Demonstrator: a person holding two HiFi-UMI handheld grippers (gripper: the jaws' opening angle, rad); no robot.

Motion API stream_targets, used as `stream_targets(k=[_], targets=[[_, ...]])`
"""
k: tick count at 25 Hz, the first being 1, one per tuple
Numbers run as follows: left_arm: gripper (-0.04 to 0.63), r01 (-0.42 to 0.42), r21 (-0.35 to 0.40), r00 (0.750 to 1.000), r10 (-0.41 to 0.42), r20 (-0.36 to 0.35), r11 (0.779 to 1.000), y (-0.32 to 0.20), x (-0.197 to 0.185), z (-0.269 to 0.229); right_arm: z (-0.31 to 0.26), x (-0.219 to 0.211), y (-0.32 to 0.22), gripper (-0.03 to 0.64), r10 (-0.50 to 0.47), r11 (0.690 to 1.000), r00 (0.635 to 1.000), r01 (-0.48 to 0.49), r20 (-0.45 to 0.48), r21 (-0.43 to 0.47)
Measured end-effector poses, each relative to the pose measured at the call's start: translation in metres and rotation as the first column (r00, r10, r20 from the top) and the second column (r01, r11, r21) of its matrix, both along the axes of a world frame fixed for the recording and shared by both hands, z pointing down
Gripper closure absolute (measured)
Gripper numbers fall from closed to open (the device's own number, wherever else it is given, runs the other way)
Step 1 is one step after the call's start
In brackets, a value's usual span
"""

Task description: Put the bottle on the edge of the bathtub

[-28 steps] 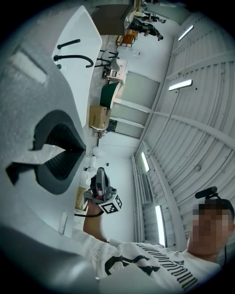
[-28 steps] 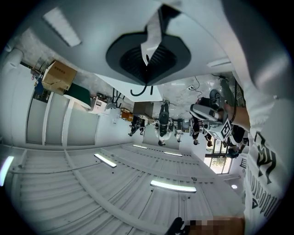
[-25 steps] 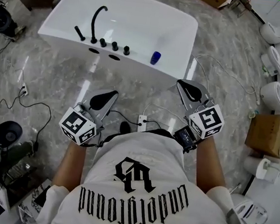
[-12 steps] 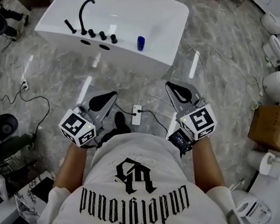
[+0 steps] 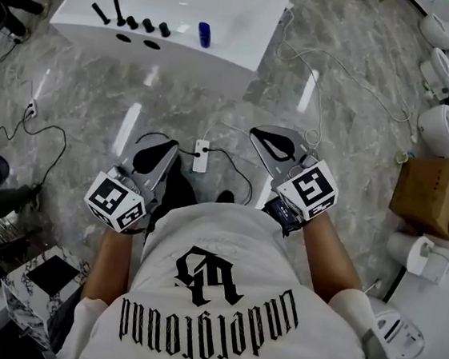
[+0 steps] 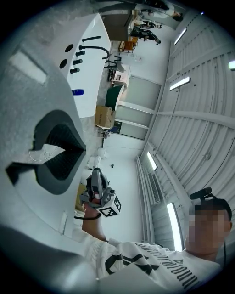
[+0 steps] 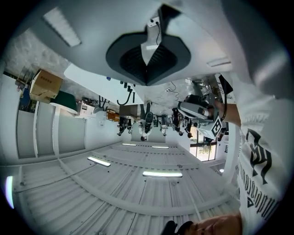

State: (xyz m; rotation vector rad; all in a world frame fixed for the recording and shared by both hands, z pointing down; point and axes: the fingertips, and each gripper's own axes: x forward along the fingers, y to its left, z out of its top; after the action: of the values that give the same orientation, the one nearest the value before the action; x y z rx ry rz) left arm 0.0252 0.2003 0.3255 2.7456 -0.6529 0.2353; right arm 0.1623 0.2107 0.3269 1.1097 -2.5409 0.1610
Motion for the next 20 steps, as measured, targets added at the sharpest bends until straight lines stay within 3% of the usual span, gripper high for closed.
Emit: stream_targets(k=[10,20], targets=[[0.588,0.042,0.014,0.999,-0.042,0.020,0.999,0.079,0.021,-0.017,-0.006,0.017,0.079,0.615,-0.060,0.998,0.997,0.061,0.040,-0.028],[0.588,0.042,0.035,0.999,-0.043,0.027,0.998,0.110,0.027,-0.026,-0.008,0.012,0.119,0.615,-0.070,0.998,0.997,0.070,0.024,0.001]])
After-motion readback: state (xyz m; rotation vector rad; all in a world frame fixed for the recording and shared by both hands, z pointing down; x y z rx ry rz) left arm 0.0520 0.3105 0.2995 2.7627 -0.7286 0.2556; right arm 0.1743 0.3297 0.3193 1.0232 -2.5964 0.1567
